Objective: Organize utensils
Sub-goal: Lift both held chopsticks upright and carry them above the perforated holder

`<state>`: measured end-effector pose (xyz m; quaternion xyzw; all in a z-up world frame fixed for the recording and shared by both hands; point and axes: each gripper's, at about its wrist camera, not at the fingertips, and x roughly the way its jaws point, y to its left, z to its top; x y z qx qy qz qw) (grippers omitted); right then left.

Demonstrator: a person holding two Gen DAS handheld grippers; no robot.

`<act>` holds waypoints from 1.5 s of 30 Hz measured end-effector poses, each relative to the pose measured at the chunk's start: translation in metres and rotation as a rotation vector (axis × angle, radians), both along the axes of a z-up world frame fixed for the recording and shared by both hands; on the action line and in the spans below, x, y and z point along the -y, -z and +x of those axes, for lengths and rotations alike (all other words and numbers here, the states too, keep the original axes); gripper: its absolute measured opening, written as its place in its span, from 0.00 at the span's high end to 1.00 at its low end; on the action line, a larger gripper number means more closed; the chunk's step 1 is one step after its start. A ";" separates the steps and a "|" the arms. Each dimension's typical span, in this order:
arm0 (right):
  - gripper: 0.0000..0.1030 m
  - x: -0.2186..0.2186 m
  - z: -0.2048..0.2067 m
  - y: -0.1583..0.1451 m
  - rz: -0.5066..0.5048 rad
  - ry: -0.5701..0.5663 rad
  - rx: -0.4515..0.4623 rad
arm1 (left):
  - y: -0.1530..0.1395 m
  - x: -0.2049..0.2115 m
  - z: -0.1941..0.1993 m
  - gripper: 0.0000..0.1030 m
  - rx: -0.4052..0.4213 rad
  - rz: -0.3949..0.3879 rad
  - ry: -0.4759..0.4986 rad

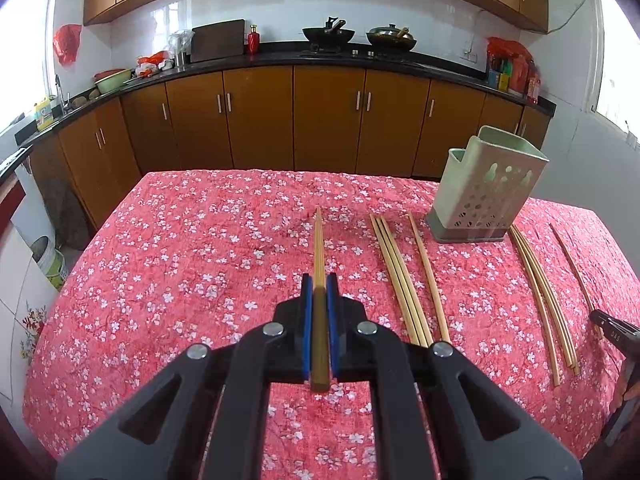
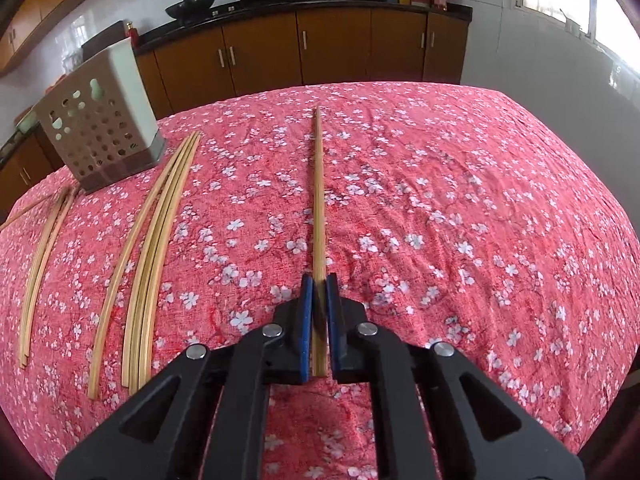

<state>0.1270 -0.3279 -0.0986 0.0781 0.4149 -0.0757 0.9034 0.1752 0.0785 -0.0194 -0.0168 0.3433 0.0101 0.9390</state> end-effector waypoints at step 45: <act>0.93 -0.039 0.007 -0.260 0.097 -0.125 0.816 | -0.194 0.032 0.016 0.92 0.515 -0.185 0.055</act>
